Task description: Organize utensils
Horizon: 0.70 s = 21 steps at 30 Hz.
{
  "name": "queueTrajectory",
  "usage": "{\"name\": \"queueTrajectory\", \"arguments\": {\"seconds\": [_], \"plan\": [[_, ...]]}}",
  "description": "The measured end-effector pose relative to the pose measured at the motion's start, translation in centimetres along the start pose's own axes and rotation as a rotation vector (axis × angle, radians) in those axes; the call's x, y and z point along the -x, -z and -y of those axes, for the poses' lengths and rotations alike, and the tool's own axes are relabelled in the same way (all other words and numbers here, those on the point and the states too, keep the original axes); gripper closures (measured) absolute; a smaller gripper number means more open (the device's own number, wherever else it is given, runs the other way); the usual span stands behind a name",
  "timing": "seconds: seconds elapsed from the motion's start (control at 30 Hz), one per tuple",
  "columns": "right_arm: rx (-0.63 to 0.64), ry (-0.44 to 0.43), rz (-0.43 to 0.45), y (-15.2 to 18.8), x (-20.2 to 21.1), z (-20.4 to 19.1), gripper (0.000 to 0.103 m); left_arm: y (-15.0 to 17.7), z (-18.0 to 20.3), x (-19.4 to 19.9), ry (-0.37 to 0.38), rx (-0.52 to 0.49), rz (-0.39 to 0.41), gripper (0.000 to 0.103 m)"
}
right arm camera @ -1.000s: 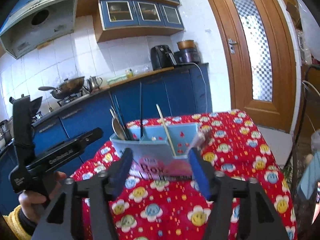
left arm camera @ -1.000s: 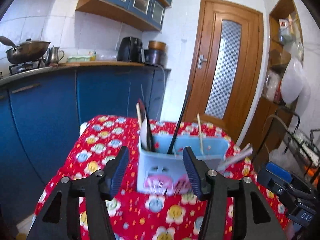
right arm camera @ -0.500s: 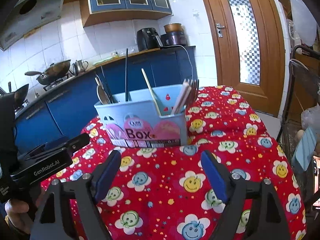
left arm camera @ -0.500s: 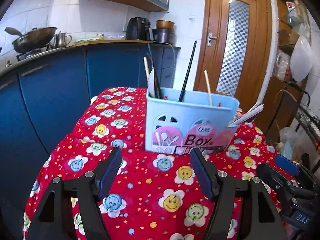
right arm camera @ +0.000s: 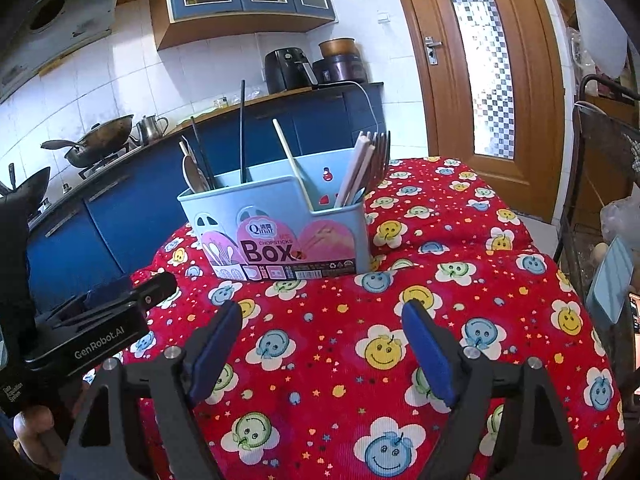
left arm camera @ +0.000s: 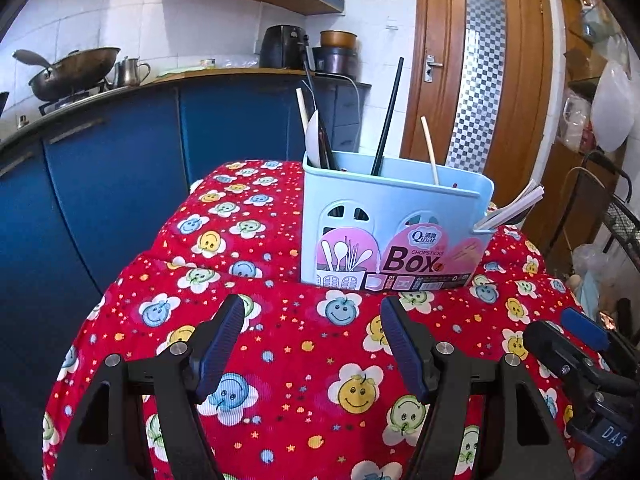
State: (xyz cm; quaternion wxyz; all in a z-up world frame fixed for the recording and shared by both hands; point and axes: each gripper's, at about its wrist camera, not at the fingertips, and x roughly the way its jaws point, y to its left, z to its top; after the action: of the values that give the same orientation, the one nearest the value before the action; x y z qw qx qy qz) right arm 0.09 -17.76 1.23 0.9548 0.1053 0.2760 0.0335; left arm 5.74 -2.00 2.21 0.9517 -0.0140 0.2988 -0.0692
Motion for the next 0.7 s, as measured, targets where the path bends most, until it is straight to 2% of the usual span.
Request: {"name": "queueTrajectory", "arguments": {"seconds": [0.7], "plan": [[-0.002, -0.006, -0.003, 0.06, -0.08, -0.21, 0.019, -0.12, -0.03, 0.29, 0.005, 0.004, 0.010, 0.031]]}}
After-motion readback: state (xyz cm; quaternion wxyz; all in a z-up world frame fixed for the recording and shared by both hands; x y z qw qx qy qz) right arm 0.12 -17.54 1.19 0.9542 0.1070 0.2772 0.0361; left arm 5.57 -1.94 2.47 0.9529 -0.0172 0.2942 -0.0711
